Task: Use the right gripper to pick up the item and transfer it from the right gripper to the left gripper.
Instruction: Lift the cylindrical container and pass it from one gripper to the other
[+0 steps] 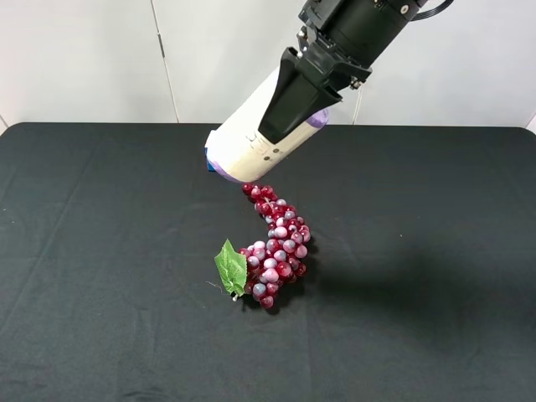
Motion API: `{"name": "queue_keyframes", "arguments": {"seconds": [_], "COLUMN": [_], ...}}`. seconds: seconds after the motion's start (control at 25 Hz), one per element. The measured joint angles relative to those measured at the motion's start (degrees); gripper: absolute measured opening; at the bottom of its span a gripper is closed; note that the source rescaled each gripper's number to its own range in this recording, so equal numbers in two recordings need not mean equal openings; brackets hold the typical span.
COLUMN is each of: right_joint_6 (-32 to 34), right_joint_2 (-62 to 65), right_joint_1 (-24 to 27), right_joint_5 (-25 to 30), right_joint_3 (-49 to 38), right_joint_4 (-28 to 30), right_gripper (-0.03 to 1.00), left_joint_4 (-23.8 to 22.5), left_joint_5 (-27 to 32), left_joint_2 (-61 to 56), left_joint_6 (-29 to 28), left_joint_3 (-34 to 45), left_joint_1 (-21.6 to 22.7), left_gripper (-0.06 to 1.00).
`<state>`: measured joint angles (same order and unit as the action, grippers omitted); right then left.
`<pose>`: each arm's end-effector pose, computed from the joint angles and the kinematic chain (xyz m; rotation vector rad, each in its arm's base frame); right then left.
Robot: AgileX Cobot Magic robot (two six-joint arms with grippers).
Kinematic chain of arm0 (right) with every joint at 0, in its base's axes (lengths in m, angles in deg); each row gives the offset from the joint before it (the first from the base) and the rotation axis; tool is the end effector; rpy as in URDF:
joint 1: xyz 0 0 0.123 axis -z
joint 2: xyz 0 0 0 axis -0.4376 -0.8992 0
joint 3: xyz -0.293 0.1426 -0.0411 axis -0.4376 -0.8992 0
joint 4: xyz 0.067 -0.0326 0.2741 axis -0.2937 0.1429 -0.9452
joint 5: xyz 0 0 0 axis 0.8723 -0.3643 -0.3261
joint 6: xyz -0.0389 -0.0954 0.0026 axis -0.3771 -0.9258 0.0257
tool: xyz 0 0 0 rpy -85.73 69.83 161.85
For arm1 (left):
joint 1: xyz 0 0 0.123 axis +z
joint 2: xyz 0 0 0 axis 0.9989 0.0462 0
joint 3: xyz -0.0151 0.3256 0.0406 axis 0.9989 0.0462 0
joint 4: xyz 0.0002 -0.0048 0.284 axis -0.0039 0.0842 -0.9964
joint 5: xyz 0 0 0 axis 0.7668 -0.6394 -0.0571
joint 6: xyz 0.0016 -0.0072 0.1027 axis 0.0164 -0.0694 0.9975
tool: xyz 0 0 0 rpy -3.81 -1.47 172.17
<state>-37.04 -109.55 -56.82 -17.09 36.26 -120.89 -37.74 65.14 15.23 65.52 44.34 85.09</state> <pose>0.3032 0.2444 0.3694 -1.3962 2.3138 0.7910 0.0236 -0.0088 0.3237 0.1908 2.2305 -0.0551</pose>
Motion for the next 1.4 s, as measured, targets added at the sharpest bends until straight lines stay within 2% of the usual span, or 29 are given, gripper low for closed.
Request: {"name": "queue_keyframes", "arguments": {"seconds": [0.16,0.28,0.64,0.92,1.16,1.4], "right_joint_6": [1.68,2.26,3.23,4.46,4.64,4.64], "right_joint_2": [0.0,0.0,0.0,0.0,0.0,0.0], "right_joint_1": [0.0,0.0,0.0,0.0,0.0,0.0], "right_joint_5": [0.0,0.0,0.0,0.0,0.0,0.0], "right_joint_3": [0.0,0.0,0.0,0.0,0.0,-0.06], "right_joint_4": [-1.34,-1.46,-1.67,-2.56,-4.32,-4.48], "right_gripper": [0.02,0.02,0.02,0.02,0.02,0.02], "left_joint_4": [0.42,0.42,-5.77,-13.61,-18.81,-19.49], "left_joint_5": [0.02,-0.87,-3.33,-5.13,-12.85,-21.65], "left_joint_2": [8.93,13.93,26.24,36.79,44.48,49.88], "left_joint_6": [5.87,7.61,8.0,8.0,5.29,4.73], "left_joint_3": [-3.29,-5.18,-9.51,-14.26,-15.67,-15.81], "left_joint_1": [-0.34,-3.56,-18.21,-32.84,-41.78,-44.89], "left_gripper": [0.96,0.96,0.96,0.96,0.96,0.96]}}
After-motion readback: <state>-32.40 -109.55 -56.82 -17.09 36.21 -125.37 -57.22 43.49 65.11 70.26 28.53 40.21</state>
